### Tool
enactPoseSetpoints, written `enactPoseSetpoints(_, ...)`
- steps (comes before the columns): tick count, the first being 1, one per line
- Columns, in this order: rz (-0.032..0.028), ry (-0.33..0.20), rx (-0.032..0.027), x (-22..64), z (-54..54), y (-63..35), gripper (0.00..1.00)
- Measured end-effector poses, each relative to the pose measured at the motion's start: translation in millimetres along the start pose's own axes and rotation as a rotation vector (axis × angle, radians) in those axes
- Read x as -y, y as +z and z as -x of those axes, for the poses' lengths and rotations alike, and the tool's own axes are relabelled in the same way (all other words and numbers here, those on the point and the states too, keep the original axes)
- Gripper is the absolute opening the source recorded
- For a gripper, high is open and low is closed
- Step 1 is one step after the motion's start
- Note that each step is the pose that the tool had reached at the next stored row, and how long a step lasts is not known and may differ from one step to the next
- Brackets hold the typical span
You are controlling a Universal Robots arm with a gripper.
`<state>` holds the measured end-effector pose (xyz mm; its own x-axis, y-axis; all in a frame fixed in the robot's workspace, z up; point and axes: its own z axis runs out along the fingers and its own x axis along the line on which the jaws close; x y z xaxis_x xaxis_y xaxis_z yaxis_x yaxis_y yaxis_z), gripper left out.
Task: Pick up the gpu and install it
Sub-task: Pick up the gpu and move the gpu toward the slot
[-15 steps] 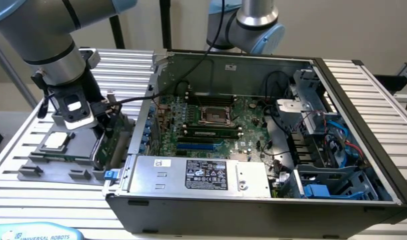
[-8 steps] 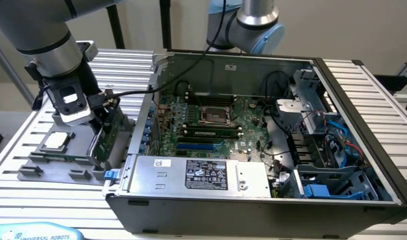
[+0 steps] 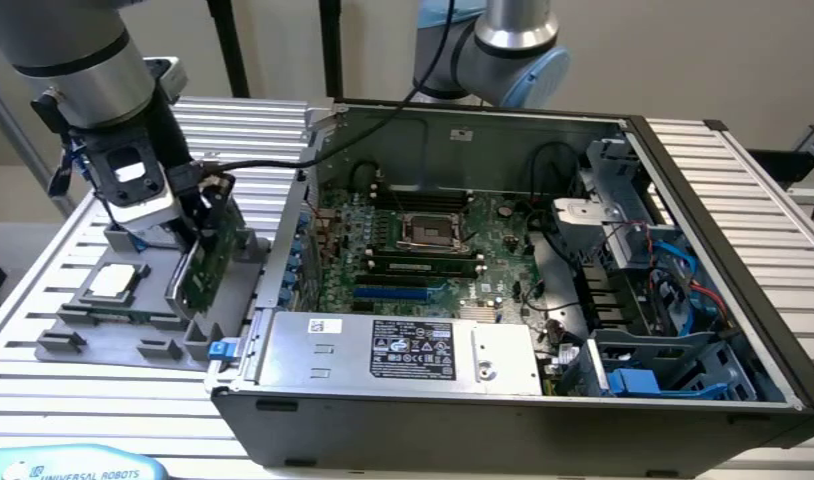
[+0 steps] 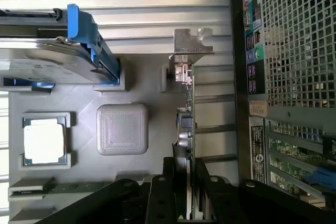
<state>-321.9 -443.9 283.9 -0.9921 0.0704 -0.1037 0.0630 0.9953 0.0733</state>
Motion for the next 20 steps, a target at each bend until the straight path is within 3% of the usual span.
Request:
enactPoseSetpoints(11,0.0032,-0.031,-0.0037,-3.6,8.9,-48.8,0.27)
enactPoseSetpoints(20,0.0073,-0.059,-0.0087,-6.4,27.6,-88.0,0.27)
